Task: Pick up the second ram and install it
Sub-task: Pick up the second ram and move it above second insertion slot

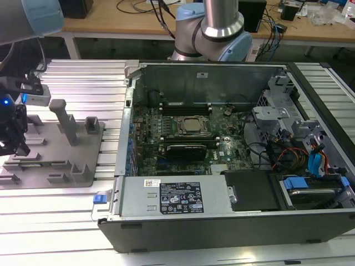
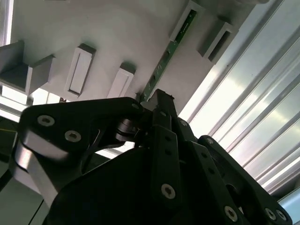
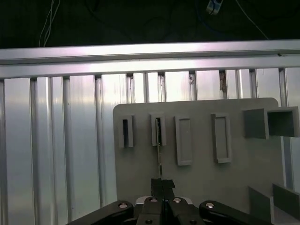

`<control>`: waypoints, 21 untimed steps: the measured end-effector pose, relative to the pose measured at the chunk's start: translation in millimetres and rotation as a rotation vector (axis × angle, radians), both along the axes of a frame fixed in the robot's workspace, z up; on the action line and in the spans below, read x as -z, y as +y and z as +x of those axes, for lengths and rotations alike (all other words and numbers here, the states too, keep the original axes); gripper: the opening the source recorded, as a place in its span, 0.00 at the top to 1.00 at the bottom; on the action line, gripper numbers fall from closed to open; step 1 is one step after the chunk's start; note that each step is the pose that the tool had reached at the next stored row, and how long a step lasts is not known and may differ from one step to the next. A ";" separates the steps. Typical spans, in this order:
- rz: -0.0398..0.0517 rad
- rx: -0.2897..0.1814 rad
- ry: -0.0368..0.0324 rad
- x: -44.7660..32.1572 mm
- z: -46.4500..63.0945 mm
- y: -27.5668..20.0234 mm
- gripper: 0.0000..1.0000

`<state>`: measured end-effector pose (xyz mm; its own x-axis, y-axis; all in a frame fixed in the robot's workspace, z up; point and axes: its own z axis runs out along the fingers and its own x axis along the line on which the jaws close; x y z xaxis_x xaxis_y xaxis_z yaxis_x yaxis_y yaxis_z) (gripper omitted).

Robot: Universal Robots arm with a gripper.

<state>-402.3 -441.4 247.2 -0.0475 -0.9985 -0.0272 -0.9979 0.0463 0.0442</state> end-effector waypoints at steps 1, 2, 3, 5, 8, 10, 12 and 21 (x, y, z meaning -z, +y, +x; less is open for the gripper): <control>0.0001 0.000 -0.0001 4.4 0.0 0.0 0.92; 0.0001 0.000 0.0000 8.3 0.0 0.0 0.92; 0.0001 0.000 0.0000 13.0 0.0 0.0 0.92; -0.0001 0.000 0.0001 13.4 0.0 0.0 0.92; 0.0000 0.000 0.0000 13.5 0.0 0.0 0.86; 0.0001 0.000 -0.0002 13.9 0.0 0.0 0.72; 0.0001 -0.039 -0.0001 17.2 0.1 0.0 0.72; -0.0048 -0.108 0.0030 42.0 -11.8 7.9 0.72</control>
<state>-414.1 -433.5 205.3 0.0603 -0.9979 -0.0224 -0.9970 -0.0613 0.0473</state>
